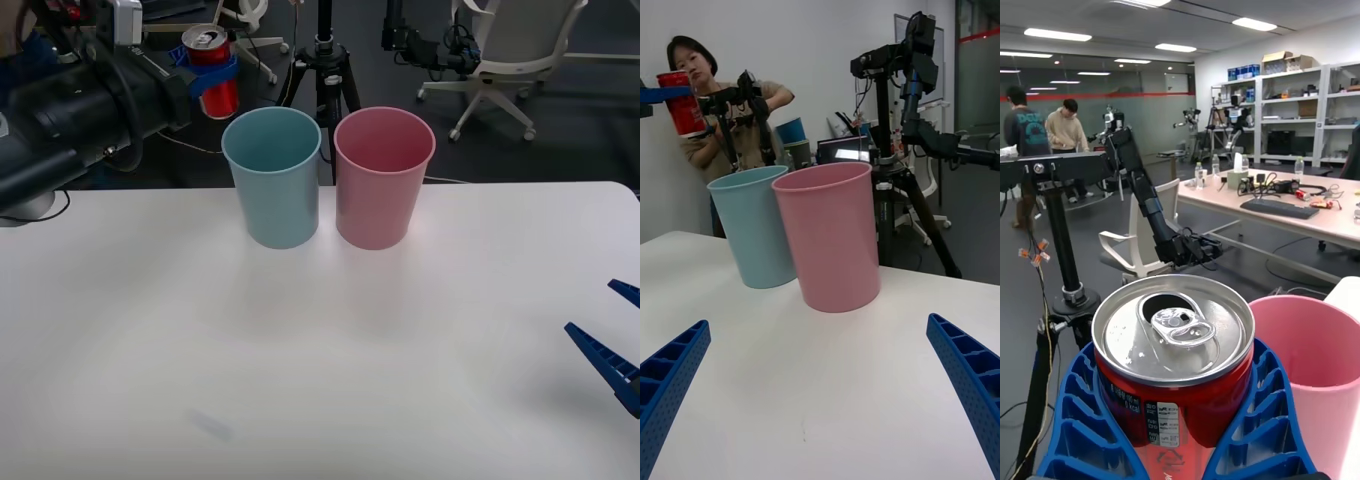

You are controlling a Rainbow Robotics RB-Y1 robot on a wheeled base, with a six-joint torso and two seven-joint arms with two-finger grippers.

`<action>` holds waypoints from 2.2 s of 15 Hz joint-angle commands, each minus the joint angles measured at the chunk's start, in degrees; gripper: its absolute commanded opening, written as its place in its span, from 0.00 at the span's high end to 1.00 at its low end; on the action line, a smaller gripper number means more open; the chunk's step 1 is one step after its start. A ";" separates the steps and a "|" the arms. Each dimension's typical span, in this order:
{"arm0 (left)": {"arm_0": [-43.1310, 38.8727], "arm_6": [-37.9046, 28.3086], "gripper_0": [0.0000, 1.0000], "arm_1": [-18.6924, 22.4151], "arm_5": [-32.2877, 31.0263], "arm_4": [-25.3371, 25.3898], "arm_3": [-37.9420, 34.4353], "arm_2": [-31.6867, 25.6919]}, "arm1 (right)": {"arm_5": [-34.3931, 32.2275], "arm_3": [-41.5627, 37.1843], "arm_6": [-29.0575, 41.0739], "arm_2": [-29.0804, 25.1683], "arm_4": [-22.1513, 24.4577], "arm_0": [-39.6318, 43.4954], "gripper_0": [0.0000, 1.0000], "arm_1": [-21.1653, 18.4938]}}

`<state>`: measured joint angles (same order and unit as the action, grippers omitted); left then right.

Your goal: Grasp the object on the table and drop it into the matching bin: aluminum can to the light blue bin, PET bottle to the pink bin.

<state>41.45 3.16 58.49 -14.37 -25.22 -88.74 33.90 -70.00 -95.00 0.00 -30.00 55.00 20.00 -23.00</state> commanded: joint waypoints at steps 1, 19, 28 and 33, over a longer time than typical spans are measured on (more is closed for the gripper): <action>3.64 0.26 1.00 -4.18 -0.14 -0.97 5.69 2.04 | 0.00 0.00 0.00 0.00 0.00 0.00 0.00 0.00; 6.63 -0.17 0.85 -18.41 1.89 -9.05 17.38 2.04 | 0.00 0.00 0.00 0.00 0.00 0.00 0.00 0.00; 6.63 -0.35 0.00 -18.77 1.62 -8.61 17.29 2.04 | 0.00 0.00 0.00 0.00 0.00 0.00 0.00 0.00; 6.54 -0.09 0.00 -18.68 1.18 -8.44 17.29 2.04 | 0.00 0.00 0.00 0.00 0.00 0.00 0.00 0.00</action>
<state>48.06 2.92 39.80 -13.09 -33.80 -71.40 35.95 -70.00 -95.00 0.00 -30.00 55.00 20.00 -23.00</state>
